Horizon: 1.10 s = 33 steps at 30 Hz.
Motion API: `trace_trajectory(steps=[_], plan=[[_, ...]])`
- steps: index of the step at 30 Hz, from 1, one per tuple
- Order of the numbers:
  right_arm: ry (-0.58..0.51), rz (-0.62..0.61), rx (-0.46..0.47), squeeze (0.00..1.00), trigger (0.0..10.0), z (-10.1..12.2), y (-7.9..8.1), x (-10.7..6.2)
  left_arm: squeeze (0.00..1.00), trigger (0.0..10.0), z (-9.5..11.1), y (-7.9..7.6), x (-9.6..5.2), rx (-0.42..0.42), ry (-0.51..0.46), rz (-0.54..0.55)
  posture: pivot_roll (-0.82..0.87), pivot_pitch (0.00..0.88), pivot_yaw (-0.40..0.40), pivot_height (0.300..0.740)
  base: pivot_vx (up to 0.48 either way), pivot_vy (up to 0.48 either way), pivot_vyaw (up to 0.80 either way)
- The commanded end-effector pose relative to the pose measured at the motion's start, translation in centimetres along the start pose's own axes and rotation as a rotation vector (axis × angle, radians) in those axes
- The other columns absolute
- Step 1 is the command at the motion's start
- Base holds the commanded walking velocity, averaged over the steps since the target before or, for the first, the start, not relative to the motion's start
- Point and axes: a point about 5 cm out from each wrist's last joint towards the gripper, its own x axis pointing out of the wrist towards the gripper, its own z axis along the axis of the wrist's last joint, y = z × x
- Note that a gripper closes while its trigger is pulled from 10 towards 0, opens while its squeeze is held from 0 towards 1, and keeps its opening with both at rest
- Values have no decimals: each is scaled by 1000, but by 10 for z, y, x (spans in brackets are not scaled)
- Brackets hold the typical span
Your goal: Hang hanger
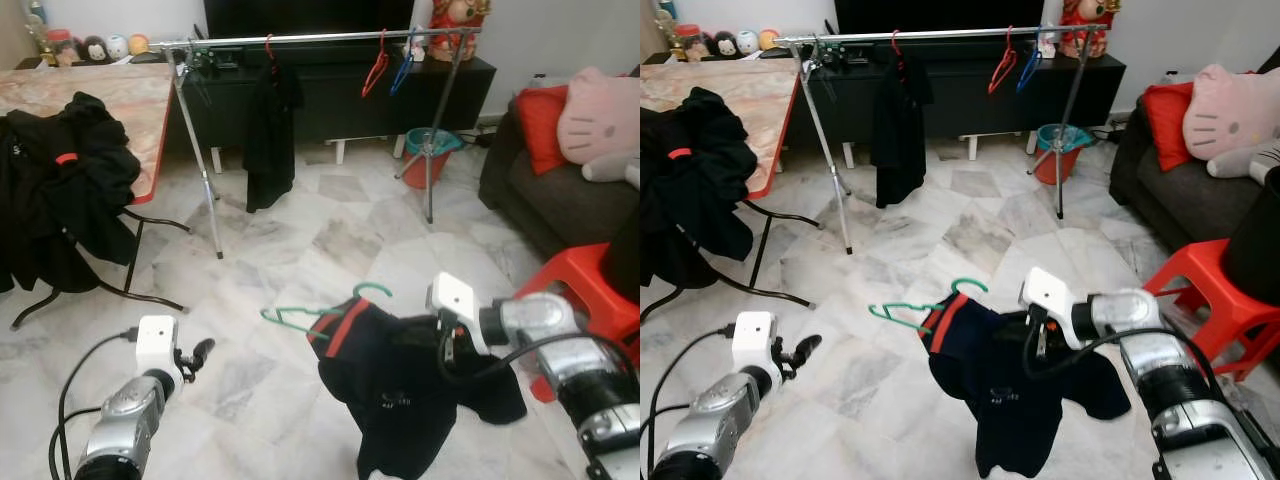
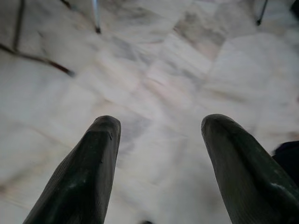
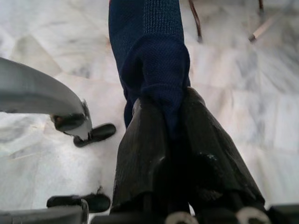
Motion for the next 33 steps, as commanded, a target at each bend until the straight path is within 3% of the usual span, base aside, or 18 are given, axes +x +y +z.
trace_trajectory(steps=[1,8,11,18,27,33], plan=[[-41,12,-56,0,0,18,-7,-9,0,10000,-10,-2,-3,-99,23,-54,130,0,-44,732,0,0,0],[-41,126,-95,0,0,31,-8,-10,0,10000,-28,-9,-13,-196,64,-243,138,0,-52,732,0,0,0],[-54,167,-101,0,0,37,-8,-10,0,10000,-28,-12,-17,-272,47,-320,140,0,-56,732,0,0,0],[-77,208,-122,0,0,49,-9,-1,0,10000,-23,-24,-23,-321,13,-497,142,0,-58,732,0,0,0],[-88,247,-141,0,0,56,-7,13,0,10000,-12,-26,-23,-329,-12,-541,145,0,-62,732,0,0,0],[-102,287,-155,0,0,61,-3,23,0,10000,-6,-26,-24,-279,-31,-532,161,0,-69,732,0,0,0]])
